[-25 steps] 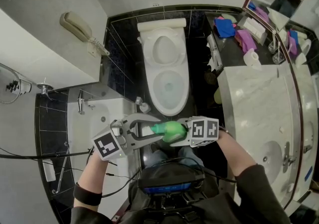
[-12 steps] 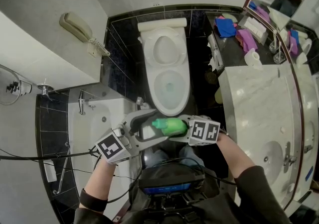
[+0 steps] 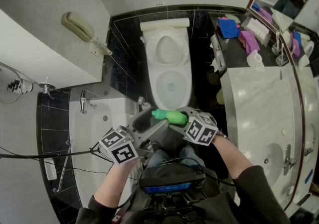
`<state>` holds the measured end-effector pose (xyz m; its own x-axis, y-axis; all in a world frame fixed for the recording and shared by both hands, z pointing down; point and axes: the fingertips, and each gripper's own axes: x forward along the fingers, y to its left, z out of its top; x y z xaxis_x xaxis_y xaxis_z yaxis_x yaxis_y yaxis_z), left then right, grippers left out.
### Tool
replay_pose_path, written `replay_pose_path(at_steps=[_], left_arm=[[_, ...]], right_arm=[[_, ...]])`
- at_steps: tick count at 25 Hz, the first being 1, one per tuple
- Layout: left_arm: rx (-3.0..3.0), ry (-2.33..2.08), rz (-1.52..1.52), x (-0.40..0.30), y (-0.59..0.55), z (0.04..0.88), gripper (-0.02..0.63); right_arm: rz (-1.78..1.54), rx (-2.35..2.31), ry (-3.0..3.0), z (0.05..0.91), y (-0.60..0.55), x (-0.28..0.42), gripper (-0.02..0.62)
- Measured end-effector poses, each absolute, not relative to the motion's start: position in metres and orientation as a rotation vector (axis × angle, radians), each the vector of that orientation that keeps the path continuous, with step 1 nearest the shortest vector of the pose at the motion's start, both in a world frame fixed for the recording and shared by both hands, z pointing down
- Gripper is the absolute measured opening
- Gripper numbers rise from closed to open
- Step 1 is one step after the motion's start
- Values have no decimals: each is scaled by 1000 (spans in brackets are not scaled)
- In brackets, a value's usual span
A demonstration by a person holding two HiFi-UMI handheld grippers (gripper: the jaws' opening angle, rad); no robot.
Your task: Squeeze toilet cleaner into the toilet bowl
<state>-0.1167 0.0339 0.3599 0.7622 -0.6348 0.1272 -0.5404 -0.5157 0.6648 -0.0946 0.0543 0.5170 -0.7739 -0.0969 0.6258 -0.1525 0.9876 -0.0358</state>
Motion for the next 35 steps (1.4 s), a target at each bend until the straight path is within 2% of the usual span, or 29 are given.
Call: replay_pose_path(at_steps=[4, 5, 7, 9, 19, 28, 35], left_arm=[[2188, -850, -218, -115, 28, 357, 316], [2184, -857, -229, -115, 27, 356, 289], [2177, -884, -248, -117, 24, 356, 166], [2177, -894, -254, -117, 23, 356, 133], [2342, -757, -191, -110, 35, 352, 126], [2828, -439, 41, -100, 67, 336, 124], [3064, -230, 115, -92, 88, 323, 124]], right_arm=[[72, 232, -2441, 520, 46, -94, 189], [68, 243, -2439, 519, 45, -94, 189], [61, 252, -2440, 515, 43, -95, 189], [64, 248, -2446, 516, 44, -95, 189], [178, 12, -2485, 505, 72, -95, 189], [333, -348, -2520, 491, 118, -102, 189], [357, -447, -2515, 484, 134, -103, 189]])
